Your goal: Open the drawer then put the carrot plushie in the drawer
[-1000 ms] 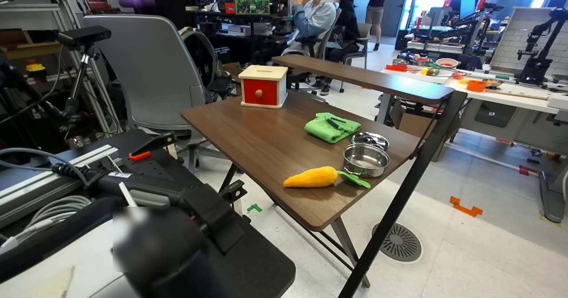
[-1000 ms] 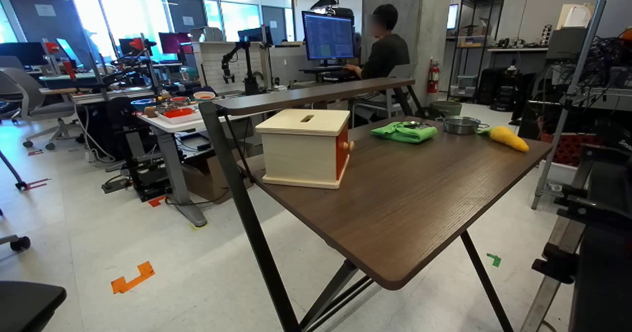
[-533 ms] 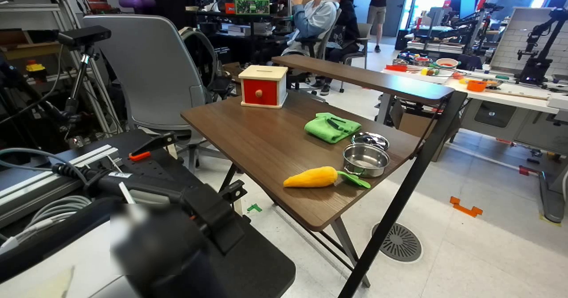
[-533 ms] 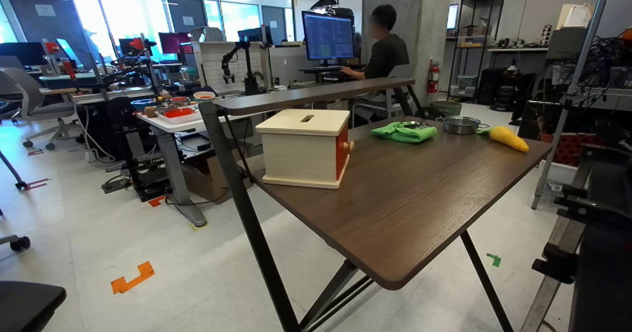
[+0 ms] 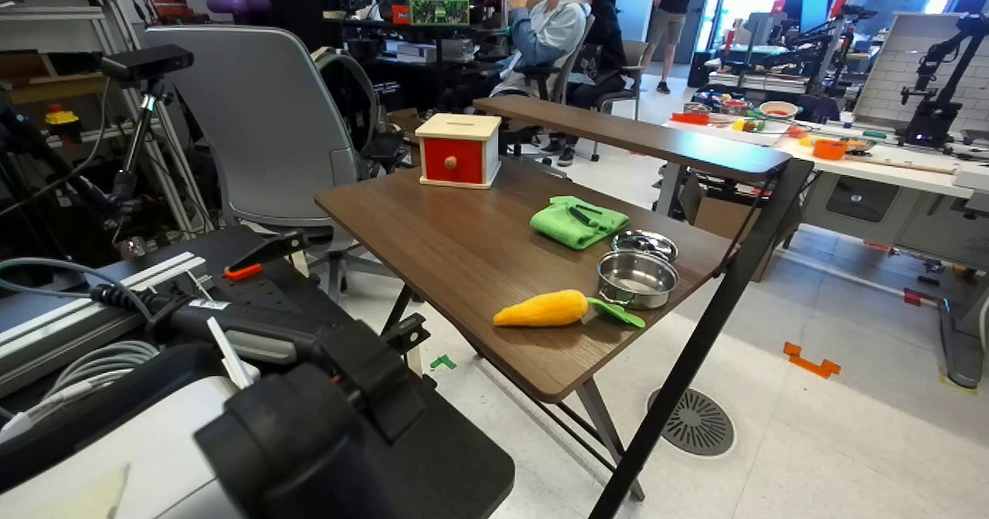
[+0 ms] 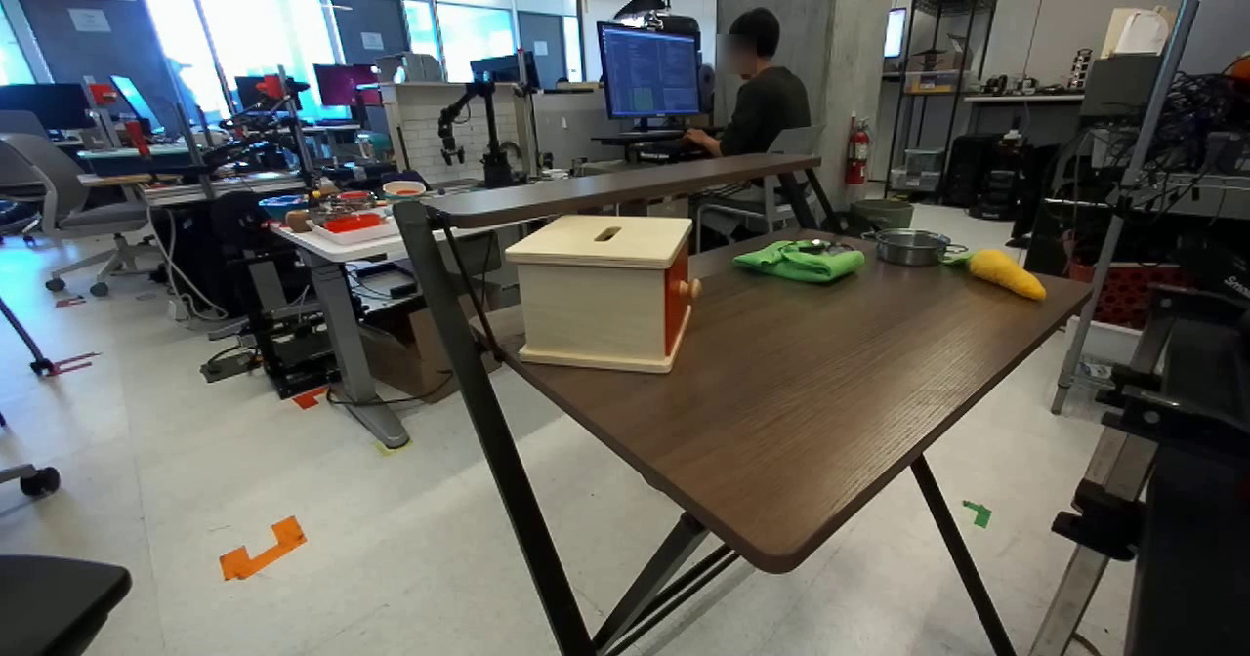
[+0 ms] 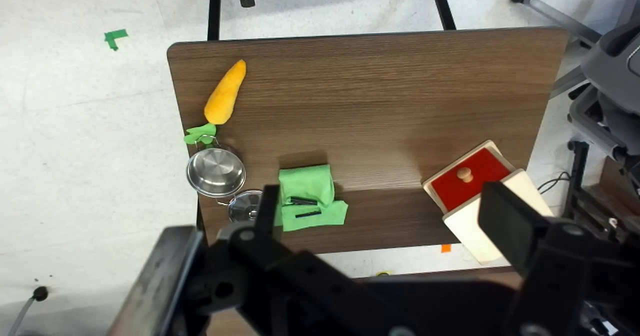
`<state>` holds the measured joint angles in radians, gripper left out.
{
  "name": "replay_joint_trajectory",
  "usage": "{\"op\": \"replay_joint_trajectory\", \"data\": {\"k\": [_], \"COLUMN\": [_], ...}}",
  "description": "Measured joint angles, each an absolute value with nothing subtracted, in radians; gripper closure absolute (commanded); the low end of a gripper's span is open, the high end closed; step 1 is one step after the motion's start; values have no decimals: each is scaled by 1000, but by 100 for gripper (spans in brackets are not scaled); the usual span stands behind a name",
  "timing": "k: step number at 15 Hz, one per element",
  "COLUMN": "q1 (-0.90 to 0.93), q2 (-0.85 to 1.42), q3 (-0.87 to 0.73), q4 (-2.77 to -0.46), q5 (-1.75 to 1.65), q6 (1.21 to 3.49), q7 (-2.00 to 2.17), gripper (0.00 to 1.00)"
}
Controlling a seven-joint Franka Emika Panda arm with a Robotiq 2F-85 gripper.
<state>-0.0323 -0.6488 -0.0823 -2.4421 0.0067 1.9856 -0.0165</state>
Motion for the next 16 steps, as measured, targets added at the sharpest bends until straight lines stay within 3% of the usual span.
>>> {"op": "replay_joint_trajectory", "data": {"k": [6, 16], "q1": [-32, 32], "q2": [-525, -113], "q3": [-82, -9], "q4": [-2404, -2197], "q5": [6, 9], "q6": [2060, 2250], "q7": [-37, -134], "gripper": [0, 0]}}
